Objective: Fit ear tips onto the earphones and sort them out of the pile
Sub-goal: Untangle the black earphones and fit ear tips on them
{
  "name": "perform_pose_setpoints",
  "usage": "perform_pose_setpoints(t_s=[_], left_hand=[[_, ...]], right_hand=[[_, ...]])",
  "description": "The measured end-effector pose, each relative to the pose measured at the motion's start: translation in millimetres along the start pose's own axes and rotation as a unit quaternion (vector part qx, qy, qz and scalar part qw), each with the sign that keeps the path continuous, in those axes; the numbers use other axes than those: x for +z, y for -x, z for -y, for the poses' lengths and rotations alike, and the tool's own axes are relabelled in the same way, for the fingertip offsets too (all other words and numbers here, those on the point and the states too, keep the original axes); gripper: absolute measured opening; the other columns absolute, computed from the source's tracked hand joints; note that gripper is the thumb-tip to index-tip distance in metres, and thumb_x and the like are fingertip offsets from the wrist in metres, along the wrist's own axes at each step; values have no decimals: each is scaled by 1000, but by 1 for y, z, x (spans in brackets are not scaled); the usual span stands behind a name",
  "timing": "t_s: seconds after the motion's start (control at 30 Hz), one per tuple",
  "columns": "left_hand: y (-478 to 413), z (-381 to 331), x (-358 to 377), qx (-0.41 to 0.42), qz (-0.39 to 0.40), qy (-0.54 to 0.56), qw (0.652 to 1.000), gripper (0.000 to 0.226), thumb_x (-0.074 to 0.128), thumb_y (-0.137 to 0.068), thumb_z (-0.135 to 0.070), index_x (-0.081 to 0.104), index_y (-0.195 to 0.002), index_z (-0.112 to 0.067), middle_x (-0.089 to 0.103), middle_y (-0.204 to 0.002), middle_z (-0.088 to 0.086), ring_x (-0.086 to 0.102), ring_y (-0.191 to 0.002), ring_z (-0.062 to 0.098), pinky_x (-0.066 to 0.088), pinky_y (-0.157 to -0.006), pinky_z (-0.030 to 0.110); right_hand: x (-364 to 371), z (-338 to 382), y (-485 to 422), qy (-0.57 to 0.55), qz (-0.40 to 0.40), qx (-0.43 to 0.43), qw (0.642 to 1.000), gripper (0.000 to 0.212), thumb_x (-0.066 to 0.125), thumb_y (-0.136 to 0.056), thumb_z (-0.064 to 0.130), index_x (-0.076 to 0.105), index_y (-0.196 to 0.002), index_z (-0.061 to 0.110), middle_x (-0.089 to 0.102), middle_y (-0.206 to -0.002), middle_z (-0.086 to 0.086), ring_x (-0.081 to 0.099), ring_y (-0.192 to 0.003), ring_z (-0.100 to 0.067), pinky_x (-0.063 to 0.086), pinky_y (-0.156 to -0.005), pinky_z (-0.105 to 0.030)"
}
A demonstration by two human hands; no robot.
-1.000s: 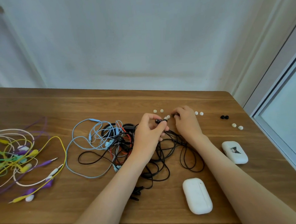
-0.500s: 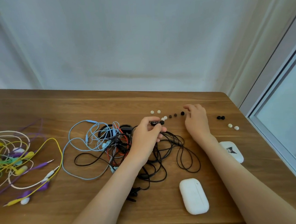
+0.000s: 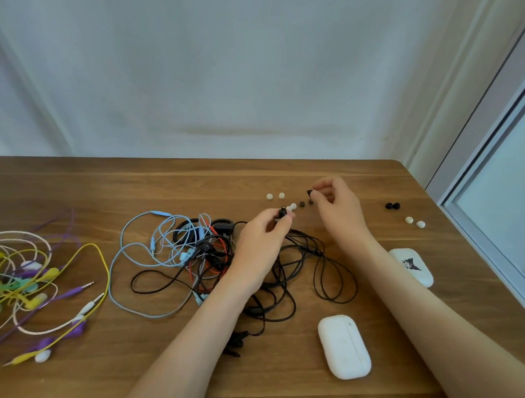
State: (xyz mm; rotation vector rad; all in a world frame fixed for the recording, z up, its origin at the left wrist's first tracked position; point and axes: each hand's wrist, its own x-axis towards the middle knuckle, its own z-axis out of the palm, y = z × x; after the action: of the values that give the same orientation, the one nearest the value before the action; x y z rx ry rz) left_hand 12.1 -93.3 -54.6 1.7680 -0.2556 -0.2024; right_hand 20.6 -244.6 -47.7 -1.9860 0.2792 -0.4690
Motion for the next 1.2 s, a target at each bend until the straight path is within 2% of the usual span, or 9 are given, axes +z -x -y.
perform_pose_setpoints(t_s=[0.07, 0.13, 0.27, 0.4, 0.5, 0.6, 0.83, 1.03, 1.2], left_hand=[[0, 1, 0, 5, 19, -53, 998, 27, 42, -100, -31, 64, -117, -27, 60, -116, -9, 52, -108, 6, 41, -89, 25], [-1, 1, 1, 15, 32, -116, 993, 32, 37, -103, -30, 60, -123, -24, 56, -120, -4, 50, -111, 10, 38, -91, 26], [0, 2, 2, 47, 47, -216, 974, 31, 33, -104, -30, 59, -116, -18, 53, -104, 1, 51, -97, 14, 33, -75, 23], [-1, 3, 2, 58, 40, -261, 963, 31, 36, -103, -31, 64, -103, -16, 56, -100, 3, 53, -94, 16, 33, -72, 23], [-2, 4, 3, 63, 46, -280, 957, 31, 36, -103, -32, 63, -96, -17, 55, -96, 2, 51, -88, 13, 32, -62, 16], [-3, 4, 3, 62, 47, -277, 958, 29, 36, -103, -32, 60, -91, -21, 52, -93, -1, 49, -85, 10, 31, -62, 8], [-2, 1, 4, 59, 46, -256, 964, 30, 36, -103, -31, 61, -89, -21, 55, -96, 0, 52, -91, 13, 32, -69, 23], [-1, 1, 4, 61, 49, -265, 961, 29, 37, -103, -31, 62, -92, -19, 56, -98, 3, 53, -92, 14, 34, -72, 25], [-4, 3, 4, 65, 45, -282, 956, 32, 36, -103, -31, 61, -91, -15, 55, -93, 3, 51, -87, 15, 30, -66, 24]], right_hand=[[-3, 8, 13, -92, 34, 20, 995, 11, 53, -95, 11, 59, -101, 18, 63, -95, 4, 58, -86, -5, 45, -76, -16], [-7, 9, 27, -155, 75, 19, 985, 13, 53, -95, 8, 61, -96, 18, 66, -90, 5, 61, -80, -2, 47, -76, -18], [-7, -2, 40, -216, 133, 28, 967, 17, 50, -97, 4, 61, -94, 16, 68, -82, 7, 65, -81, -7, 51, -78, -22], [-4, -10, 38, -210, 133, 50, 967, 18, 50, -96, 4, 62, -95, 17, 67, -80, 4, 59, -78, -10, 48, -77, -24], [-4, -13, 35, -222, 136, 60, 964, 17, 50, -96, 3, 62, -93, 15, 65, -75, 5, 59, -73, -7, 48, -73, -22], [-4, -15, 32, -231, 143, 68, 960, 17, 50, -96, 2, 62, -93, 13, 65, -72, 5, 58, -69, -6, 48, -71, -20], [-4, -16, 29, -254, 154, 86, 951, 15, 50, -96, 2, 62, -93, 11, 65, -75, 0, 56, -72, -11, 47, -72, -22], [-7, -15, 29, -250, 175, 76, 949, 14, 53, -94, 1, 63, -91, 10, 65, -74, 0, 57, -69, -7, 47, -67, -18], [-4, -15, 32, -241, 144, 70, 957, 13, 56, -92, 1, 64, -90, 12, 65, -72, 3, 58, -67, -5, 47, -65, -17]])
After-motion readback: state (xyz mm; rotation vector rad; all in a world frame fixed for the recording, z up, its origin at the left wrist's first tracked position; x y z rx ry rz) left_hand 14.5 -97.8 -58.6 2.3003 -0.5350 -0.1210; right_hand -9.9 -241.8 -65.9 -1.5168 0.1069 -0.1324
